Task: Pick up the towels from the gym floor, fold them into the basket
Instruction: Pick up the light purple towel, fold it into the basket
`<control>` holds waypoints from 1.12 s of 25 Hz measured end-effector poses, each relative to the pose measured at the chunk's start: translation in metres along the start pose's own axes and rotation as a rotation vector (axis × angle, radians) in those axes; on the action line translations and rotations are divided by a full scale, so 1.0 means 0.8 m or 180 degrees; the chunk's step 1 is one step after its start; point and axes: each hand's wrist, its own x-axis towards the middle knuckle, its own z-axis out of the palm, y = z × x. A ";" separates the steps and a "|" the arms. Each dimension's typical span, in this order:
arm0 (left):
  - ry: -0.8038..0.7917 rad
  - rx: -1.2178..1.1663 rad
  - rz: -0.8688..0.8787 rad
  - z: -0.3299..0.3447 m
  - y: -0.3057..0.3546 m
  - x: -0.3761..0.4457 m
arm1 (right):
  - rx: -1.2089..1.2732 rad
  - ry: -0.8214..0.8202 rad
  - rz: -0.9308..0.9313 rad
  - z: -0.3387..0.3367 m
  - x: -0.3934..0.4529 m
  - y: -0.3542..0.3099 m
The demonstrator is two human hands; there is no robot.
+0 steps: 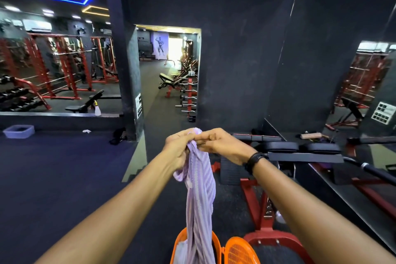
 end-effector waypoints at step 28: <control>-0.0230 0.4564 0.2464 -0.145 0.139 0.040 | -0.1021 0.2554 -0.0278 -0.158 -0.012 0.032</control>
